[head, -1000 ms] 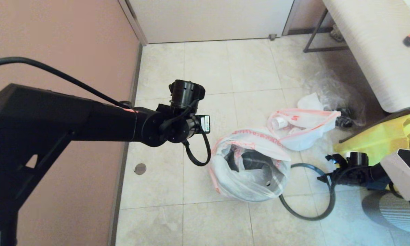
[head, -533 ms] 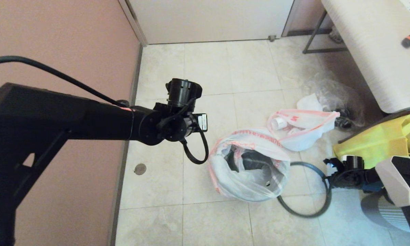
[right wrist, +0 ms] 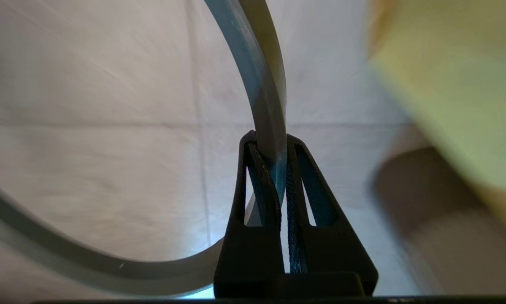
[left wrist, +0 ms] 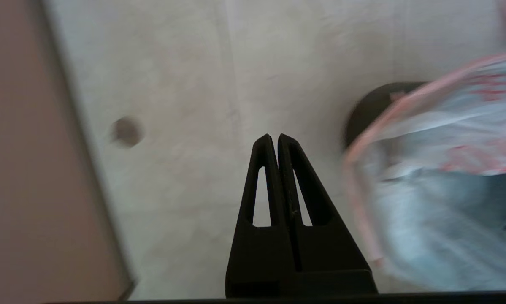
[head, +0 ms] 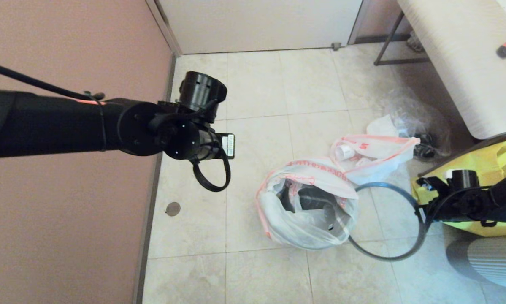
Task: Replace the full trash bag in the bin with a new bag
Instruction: Place the trash can ring on the trash can
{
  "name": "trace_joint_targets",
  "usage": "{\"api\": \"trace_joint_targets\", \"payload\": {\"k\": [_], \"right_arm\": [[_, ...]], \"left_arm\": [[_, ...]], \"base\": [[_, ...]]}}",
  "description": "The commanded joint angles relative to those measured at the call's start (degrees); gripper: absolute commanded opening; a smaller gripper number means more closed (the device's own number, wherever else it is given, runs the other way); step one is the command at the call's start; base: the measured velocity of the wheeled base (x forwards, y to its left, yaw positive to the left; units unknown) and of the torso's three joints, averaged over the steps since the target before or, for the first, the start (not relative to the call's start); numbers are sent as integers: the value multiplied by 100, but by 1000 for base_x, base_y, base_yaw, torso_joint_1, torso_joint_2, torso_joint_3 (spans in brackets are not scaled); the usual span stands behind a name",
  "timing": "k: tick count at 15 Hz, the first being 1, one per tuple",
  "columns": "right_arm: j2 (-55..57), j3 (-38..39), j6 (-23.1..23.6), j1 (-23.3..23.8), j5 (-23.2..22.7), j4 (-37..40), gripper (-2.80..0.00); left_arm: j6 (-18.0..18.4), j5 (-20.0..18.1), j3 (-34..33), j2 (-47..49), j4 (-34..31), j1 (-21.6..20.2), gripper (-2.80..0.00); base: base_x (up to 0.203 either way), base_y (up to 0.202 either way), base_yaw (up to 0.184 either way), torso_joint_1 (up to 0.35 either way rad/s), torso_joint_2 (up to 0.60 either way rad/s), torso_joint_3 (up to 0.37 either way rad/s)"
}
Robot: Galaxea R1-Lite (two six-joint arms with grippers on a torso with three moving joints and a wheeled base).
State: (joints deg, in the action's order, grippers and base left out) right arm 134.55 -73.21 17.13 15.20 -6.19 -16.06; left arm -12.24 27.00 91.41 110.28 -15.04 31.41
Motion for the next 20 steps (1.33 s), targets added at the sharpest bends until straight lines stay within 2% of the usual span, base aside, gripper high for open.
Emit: {"api": "trace_joint_targets", "payload": {"k": [1,4,6,8,9,12,14,17,20], "right_arm": [[-1712,519,-47,-158,90,12,-280],[-3508,705,-173,-404,358,634,-280],[-4401,339,-219,-542,464,1769,-280],[-4847,-344,-280,-802,539,3068,-280],[-4894,-496,-394,-1126,575,3360,-280],[-4580,-845,-842,-2376,1086,3613,-280],[-3948,-1054,-1118,-2929,1371,3646,-280],[-3044,-1175,-1252,-3259,1563,3533,-280],[-1930,-1382,-1257,-3230,1616,2942,-280]], "left_arm": [[2,-9,45,-354,-431,-60,-280],[4,-456,148,-560,-814,-130,-280],[11,-876,159,-696,-993,-144,-280],[11,-1025,175,-753,-1044,-148,-280],[11,-1030,204,-753,-1045,-174,-280],[12,-1125,273,-693,-1045,-321,-280],[20,-1232,290,-700,-1045,-337,-280],[20,-1232,298,-639,-1045,-329,-280],[20,-1327,391,-512,-1035,-346,-280]], "base": [[0,0,0,0,0,0],[0,0,0,0,0,0],[0,0,0,0,0,0],[0,0,0,0,0,0],[0,0,0,0,0,0],[0,0,0,0,0,0],[0,0,0,0,0,0],[0,0,0,0,0,0],[0,0,0,0,0,0]]}}
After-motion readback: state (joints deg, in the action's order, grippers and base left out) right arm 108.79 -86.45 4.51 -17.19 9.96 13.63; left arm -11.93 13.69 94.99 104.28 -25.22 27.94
